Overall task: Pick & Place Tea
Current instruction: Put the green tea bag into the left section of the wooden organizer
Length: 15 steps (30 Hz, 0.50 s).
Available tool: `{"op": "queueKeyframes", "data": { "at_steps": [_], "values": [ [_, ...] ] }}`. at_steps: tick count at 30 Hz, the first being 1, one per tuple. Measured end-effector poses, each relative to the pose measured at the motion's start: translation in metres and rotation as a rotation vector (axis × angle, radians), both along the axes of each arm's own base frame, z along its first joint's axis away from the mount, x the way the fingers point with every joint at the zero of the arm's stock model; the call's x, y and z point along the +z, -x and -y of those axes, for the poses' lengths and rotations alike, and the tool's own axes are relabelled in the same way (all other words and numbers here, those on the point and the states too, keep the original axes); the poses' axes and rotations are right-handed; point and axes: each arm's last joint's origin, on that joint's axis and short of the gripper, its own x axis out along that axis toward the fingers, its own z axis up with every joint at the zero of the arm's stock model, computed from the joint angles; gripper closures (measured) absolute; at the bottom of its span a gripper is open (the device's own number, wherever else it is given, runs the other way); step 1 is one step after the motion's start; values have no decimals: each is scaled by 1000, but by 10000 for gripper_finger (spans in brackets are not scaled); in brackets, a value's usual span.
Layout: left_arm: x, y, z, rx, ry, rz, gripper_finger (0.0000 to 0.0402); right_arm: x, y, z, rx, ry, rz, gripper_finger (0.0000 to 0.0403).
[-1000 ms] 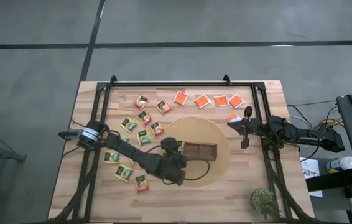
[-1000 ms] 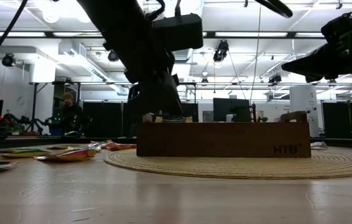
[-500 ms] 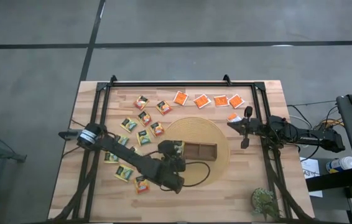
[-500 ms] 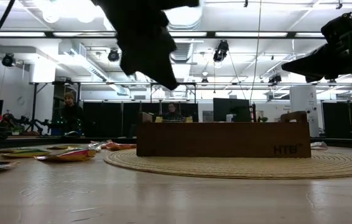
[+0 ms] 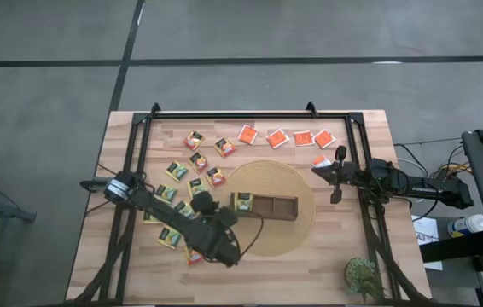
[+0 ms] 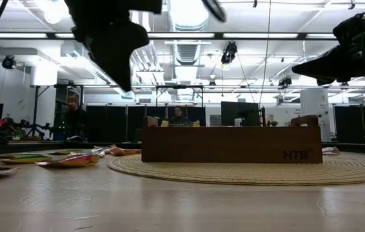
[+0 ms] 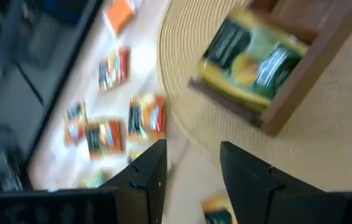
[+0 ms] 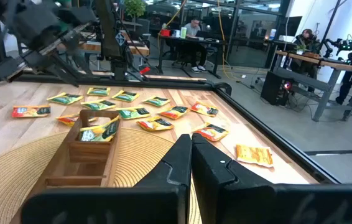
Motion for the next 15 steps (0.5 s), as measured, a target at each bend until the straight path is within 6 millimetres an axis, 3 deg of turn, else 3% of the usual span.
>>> {"op": "queueKeyframes", "data": {
  "at_steps": [7,15],
  "values": [
    [-6,8,8,184,175,24,259,0,0,0,0,0,0,394],
    [-11,18,17,325,212,105,259,0,0,0,0,0,0,394]
  ]
}}
